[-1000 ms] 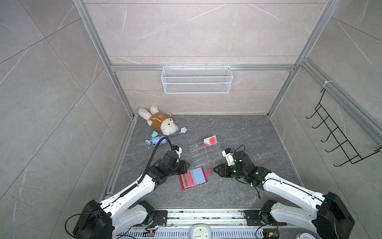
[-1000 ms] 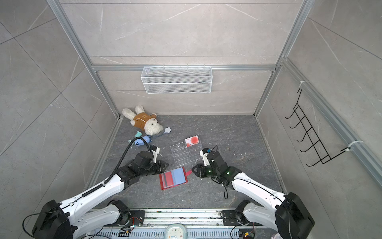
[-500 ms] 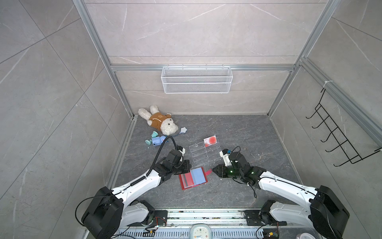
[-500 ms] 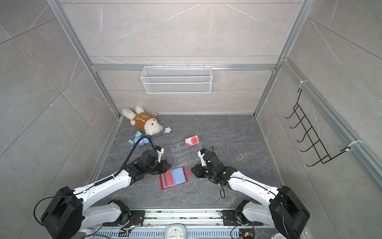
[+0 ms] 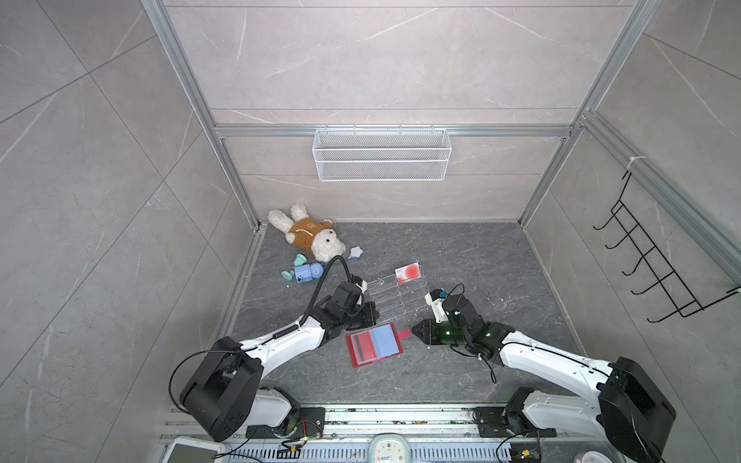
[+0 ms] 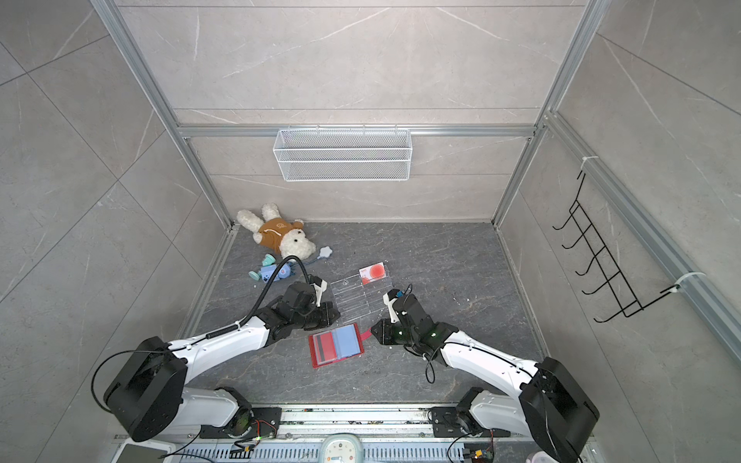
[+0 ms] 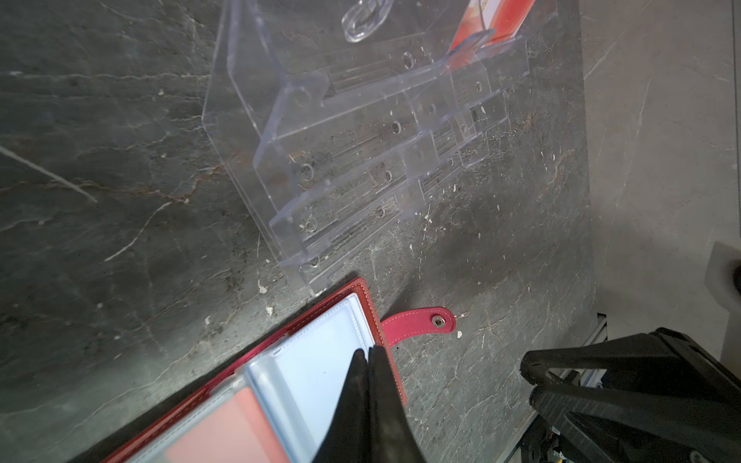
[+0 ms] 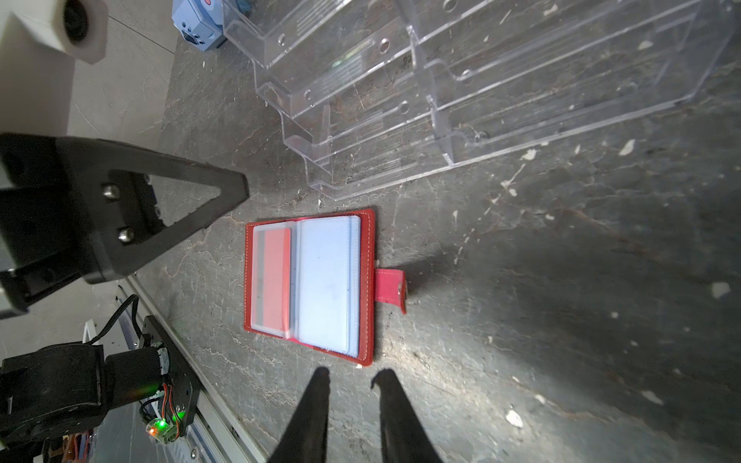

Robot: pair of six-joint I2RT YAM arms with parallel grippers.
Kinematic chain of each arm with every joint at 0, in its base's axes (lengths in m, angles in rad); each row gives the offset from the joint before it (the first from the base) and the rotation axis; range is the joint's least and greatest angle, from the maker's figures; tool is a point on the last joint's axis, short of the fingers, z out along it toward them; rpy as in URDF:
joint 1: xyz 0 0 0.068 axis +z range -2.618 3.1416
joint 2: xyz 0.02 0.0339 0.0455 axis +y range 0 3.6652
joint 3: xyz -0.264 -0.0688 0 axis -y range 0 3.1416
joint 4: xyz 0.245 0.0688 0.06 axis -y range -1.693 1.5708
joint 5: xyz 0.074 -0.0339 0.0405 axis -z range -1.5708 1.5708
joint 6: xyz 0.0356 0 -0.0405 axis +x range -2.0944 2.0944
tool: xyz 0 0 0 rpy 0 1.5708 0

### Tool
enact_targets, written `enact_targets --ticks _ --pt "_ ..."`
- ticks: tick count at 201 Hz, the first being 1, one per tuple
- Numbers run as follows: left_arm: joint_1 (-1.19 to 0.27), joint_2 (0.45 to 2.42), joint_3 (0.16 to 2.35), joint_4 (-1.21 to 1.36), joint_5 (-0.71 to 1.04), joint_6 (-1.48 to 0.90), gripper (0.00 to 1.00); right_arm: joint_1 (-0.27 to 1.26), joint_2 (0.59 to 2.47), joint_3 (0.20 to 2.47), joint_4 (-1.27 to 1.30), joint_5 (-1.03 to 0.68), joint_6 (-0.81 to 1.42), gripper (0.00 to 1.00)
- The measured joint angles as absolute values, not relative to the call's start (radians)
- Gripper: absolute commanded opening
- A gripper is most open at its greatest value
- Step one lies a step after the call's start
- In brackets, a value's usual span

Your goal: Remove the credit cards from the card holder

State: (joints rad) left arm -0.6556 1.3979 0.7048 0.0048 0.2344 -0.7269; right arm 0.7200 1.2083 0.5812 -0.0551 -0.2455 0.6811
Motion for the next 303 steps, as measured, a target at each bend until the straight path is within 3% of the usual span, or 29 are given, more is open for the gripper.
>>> enact_targets --ticks 158,201,230,303 --pt "-0.557 1.682 0.915 0.027 0.184 -0.704 0.0 0.721 1.19 0.581 -0.056 -0.231 0.681 0.26" --pt "-0.539 1.66 0.913 0.012 0.133 -0.698 0.0 0.721 1.177 0.581 -0.063 -0.223 0.681 0.26" --pt "-0.54 1.537 0.838 -0.001 0.113 -0.697 0.0 0.721 1.177 0.581 -0.063 -0.224 0.681 0.26" --pt "-0.584 1.049 0.596 -0.109 0.142 -0.77 0.58 0.757 1.222 0.582 -0.037 -0.239 0.683 0.38"
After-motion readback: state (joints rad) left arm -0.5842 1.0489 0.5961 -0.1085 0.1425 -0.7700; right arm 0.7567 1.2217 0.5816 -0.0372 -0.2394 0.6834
